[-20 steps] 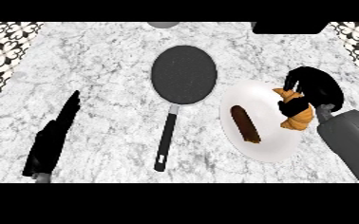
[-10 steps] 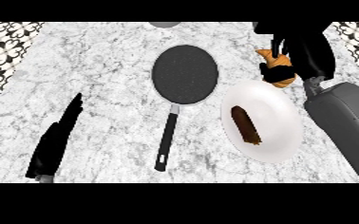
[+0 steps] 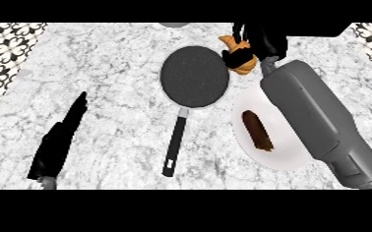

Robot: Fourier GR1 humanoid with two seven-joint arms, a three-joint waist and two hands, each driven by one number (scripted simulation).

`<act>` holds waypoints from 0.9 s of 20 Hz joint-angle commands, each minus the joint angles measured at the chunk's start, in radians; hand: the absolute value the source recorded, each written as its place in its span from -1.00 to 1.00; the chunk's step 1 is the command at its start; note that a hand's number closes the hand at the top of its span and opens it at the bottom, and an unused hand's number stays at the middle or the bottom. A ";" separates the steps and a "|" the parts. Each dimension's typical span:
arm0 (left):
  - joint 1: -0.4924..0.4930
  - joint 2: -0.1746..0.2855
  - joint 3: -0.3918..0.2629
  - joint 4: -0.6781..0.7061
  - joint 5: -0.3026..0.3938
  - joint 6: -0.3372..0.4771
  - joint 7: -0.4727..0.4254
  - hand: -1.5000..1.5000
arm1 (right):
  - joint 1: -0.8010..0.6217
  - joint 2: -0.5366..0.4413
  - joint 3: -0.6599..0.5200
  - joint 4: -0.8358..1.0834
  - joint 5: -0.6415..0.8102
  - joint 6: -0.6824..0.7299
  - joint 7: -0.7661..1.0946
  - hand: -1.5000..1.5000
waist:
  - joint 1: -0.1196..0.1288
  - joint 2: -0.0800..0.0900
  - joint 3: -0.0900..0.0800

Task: Pick the croissant from the plate and place it in the pan

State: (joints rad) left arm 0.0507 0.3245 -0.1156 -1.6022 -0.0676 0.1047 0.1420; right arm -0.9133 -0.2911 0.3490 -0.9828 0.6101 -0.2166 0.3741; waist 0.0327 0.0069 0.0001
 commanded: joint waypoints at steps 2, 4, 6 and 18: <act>-0.024 -0.054 -0.046 0.009 -0.059 0.043 0.027 0.00 | -0.134 0.149 -0.070 0.254 -0.031 -0.039 -0.063 1.00 | 0.010 0.007 0.000; -0.008 -0.016 -0.001 0.024 -0.019 -0.003 -0.031 0.00 | -0.122 0.209 -0.072 0.342 -0.025 -0.092 -0.120 1.00 | 0.014 0.009 0.000; -0.019 -0.016 0.002 0.033 -0.005 -0.017 -0.030 0.00 | -0.215 0.235 -0.091 0.462 -0.002 -0.112 -0.103 1.00 | 0.038 0.019 -0.001; -0.044 -0.043 -0.039 0.046 -0.040 -0.022 -0.051 0.00 | -0.227 0.290 -0.236 0.702 -0.200 0.018 -0.155 -1.00 | 0.089 0.036 0.001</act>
State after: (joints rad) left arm -0.0039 0.2933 -0.1429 -1.5750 -0.0944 0.0781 0.1234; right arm -1.1472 -0.0127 0.1977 -0.3215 0.5220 -0.2450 0.2030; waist 0.1054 0.0387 0.0007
